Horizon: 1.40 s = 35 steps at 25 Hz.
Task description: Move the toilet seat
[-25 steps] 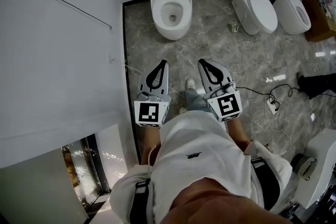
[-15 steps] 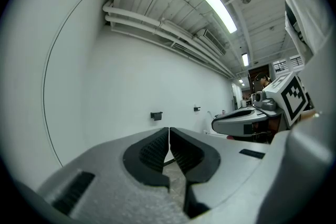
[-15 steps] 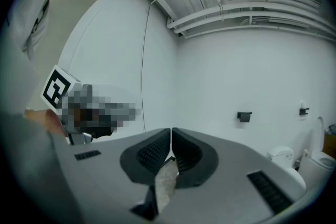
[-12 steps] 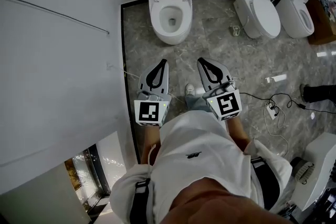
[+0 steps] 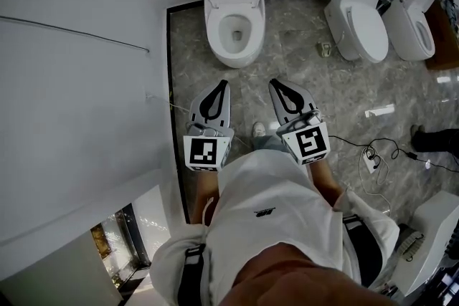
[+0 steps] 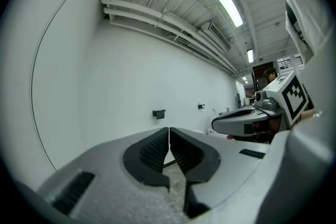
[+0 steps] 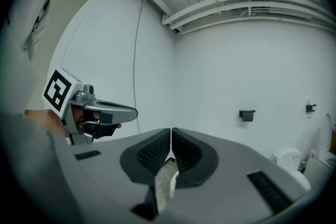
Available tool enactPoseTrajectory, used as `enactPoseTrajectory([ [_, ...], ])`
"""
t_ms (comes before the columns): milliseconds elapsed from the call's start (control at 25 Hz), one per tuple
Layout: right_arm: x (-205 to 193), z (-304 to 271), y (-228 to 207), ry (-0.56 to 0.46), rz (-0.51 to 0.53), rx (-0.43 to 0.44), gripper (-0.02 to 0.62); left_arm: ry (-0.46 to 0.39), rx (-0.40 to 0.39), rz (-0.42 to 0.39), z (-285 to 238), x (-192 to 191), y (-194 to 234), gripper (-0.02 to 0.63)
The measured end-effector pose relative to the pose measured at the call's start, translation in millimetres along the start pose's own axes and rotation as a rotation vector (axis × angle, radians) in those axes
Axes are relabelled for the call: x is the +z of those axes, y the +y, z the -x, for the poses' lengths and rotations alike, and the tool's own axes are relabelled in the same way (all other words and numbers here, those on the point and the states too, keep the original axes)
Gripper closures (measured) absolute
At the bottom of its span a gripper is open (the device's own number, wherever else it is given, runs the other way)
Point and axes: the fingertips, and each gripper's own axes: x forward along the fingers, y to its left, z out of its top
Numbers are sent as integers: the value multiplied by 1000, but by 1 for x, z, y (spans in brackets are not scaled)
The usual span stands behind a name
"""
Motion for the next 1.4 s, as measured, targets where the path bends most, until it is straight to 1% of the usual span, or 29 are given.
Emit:
enactPoseTrajectory([
  [280, 4, -25, -26, 1, 17, 32, 563, -1, 19, -12, -31, 6, 8, 577],
  [520, 6, -37, -41, -5, 16, 37, 563, 4, 25, -20, -48, 8, 13, 577],
  [840, -3, -60, -58, 11, 20, 33, 563, 1, 36, -12, -75, 0, 29, 575],
  [1120, -3, -86, -73, 15, 20, 19, 563, 12, 49, 2, -96, -8, 53, 577],
  [1400, 0, -124, -82, 19, 29, 5, 563, 17, 34, 15, -122, -15, 85, 577],
])
